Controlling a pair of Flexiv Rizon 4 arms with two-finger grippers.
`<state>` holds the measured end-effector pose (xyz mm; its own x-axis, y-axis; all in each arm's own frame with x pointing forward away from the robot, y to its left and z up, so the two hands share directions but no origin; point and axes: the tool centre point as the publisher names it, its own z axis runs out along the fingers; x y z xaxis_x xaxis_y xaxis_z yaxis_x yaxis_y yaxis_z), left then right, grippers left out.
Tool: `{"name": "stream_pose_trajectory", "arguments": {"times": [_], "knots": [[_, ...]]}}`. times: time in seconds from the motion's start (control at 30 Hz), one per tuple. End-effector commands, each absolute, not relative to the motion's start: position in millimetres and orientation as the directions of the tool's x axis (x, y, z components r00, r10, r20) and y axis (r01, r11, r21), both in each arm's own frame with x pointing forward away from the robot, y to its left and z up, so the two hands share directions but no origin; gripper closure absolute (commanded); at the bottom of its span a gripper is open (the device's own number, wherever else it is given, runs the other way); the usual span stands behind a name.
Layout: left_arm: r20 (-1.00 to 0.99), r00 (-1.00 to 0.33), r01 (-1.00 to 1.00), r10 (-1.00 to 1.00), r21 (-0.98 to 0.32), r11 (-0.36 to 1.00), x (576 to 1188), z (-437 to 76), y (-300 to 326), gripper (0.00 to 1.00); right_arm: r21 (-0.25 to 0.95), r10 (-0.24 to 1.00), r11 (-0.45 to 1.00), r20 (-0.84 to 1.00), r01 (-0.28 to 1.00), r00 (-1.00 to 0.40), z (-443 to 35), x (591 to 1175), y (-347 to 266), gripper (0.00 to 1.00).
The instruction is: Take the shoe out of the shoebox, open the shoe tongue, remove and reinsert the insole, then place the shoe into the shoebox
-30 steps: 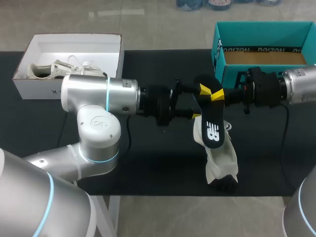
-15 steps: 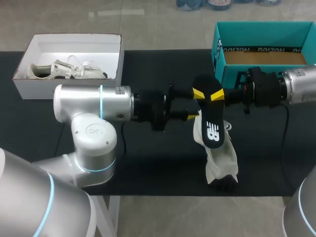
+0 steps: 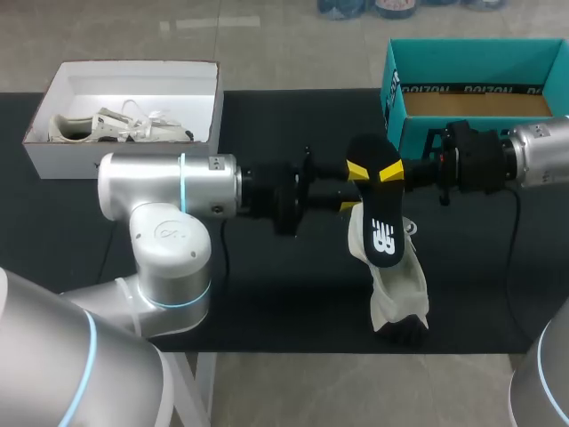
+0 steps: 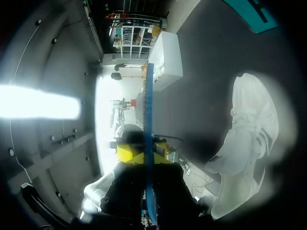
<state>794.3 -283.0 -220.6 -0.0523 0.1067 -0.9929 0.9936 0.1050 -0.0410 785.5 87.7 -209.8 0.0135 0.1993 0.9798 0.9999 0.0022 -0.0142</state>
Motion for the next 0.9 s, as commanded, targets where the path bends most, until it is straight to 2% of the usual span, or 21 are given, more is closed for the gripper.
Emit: {"name": "stream_pose_trajectory", "arguments": {"times": [0.03, 0.13, 0.3, 0.7, 0.73, 0.77, 0.9], "knots": [[-0.994, -0.044, 0.994, 0.098, -0.034, 0.104, 798.2, -221.1, -289.4, 0.53, -0.015, 0.201, 0.0, 0.98, 1.0, 0.014, -209.7, 785.0, 88.2, 1.0], [-0.994, -0.039, 0.995, 0.098, -0.03, 0.099, 797.1, -220.1, -292.2, 0.65, -0.015, 0.201, 0.0, 0.98, 1.0, 0.014, -209.7, 785.0, 88.2, 1.0], [-0.994, -0.037, 0.995, 0.099, -0.028, 0.095, 795.3, -221.7, -294.5, 1.0, -0.015, 0.201, 0.0, 0.98, 1.0, 0.014, -209.7, 785.0, 88.2, 1.0], [-0.992, -0.057, 0.992, 0.114, -0.043, 0.122, 790.0, -216.7, -292.5, 1.0, -0.015, 0.201, 0.0, 0.98, 1.0, 0.014, -209.7, 785.0, 88.2, 1.0], [-0.992, -0.06, 0.991, 0.115, -0.045, 0.123, 789.5, -215.9, -291.4, 1.0, -0.015, 0.201, 0.0, 0.98, 1.0, 0.014, -209.7, 785.0, 88.2, 0.6], [-0.991, -0.063, 0.991, 0.117, -0.048, 0.126, 788.5, -215.1, -290.1, 1.0, -0.015, 0.201, 0.0, 0.98, 1.0, 0.014, -209.7, 785.0, 88.2, 0.0], [-0.989, -0.077, 0.989, 0.127, -0.059, 0.134, 785.1, -213.8, -283.9, 1.0, -0.004, 0.212, -0.017, 0.977, 1.0, 0.008, -207.2, 785.8, 78.5, 0.0]]}}
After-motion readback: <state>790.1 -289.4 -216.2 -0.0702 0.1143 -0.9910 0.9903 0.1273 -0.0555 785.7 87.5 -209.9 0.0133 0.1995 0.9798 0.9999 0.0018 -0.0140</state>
